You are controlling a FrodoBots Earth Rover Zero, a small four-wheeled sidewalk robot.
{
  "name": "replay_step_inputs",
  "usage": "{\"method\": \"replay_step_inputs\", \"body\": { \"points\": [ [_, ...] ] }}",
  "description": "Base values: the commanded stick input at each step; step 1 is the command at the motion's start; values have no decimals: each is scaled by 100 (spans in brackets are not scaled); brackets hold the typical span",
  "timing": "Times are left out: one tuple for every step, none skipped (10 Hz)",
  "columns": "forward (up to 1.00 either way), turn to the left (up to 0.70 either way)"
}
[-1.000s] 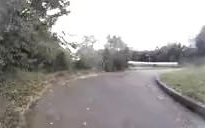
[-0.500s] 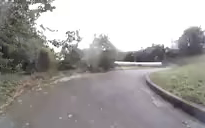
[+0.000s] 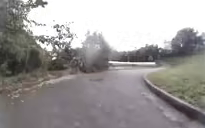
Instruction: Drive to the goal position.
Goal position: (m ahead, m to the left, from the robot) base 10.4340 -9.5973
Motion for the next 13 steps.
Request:
{"method": "replay_step_inputs", "body": {
  "points": [
    [100, 0],
    [100, 0],
    [100, -1],
    [100, -2],
    [100, -2],
    [100, -2],
    [100, -1],
    [100, 0],
    [100, 0],
    [100, -1],
    [100, -40],
    [100, -40],
    [100, -40]
  ]
}}
